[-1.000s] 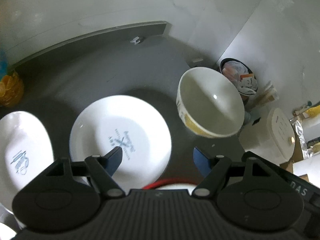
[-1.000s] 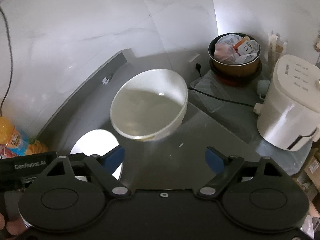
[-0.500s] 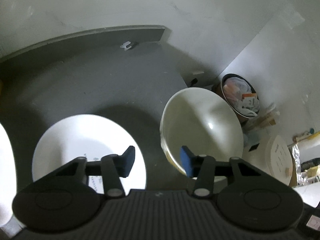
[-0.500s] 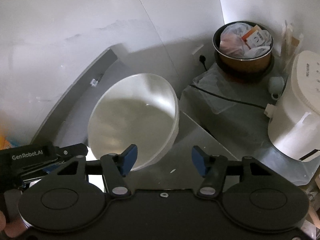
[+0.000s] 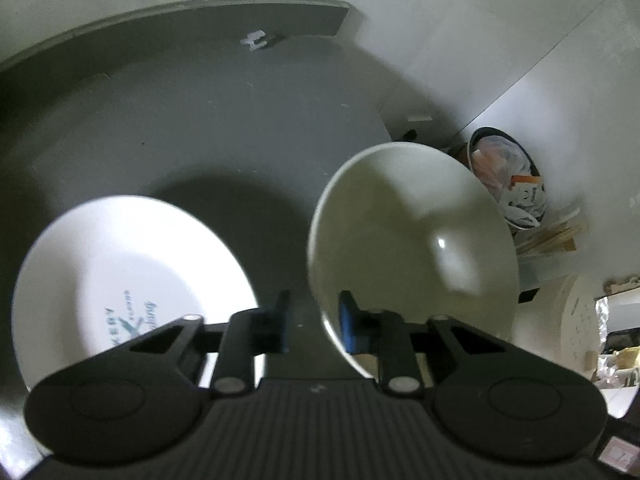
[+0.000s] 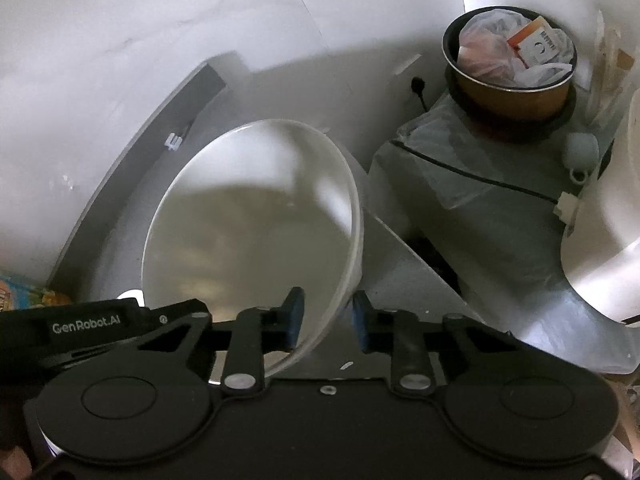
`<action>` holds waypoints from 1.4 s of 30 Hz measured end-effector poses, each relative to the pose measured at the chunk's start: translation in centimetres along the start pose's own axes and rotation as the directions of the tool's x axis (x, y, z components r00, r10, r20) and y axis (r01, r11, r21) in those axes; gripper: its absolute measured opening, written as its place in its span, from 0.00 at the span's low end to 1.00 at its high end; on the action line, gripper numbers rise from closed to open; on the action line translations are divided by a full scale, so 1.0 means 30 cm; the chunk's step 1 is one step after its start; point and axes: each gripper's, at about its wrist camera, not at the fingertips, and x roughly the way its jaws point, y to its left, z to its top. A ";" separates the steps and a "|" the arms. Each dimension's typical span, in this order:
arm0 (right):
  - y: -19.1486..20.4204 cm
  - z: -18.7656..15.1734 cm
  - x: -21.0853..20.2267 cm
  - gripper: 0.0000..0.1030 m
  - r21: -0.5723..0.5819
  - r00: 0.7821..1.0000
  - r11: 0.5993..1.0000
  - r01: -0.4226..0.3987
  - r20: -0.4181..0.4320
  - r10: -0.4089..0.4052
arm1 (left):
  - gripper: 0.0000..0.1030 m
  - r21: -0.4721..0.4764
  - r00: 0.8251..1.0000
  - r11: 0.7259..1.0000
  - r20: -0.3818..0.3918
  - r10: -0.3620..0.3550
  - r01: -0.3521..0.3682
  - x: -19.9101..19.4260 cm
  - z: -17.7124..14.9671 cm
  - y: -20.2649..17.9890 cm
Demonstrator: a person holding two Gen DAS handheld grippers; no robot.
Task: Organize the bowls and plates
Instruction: 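Grasp the yellow-patterned white bowl rim with the left tool while the right tool grips it too, then carry the yellow-patterned bowl with both tools and lower it onto the bowl stack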
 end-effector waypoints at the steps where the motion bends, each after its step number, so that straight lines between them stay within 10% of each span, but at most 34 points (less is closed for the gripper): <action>1: 0.008 0.000 -0.004 0.24 -0.008 1.000 1.000 0.010 0.000 -0.010 | 0.13 -0.008 1.000 1.000 -0.003 -0.004 0.004 -0.006 0.000 -0.004; 42: 0.176 -0.505 -0.500 0.24 0.053 0.964 0.998 0.034 0.260 -0.046 | 0.13 0.188 0.989 0.977 0.085 -0.118 0.100 -0.477 -0.355 0.144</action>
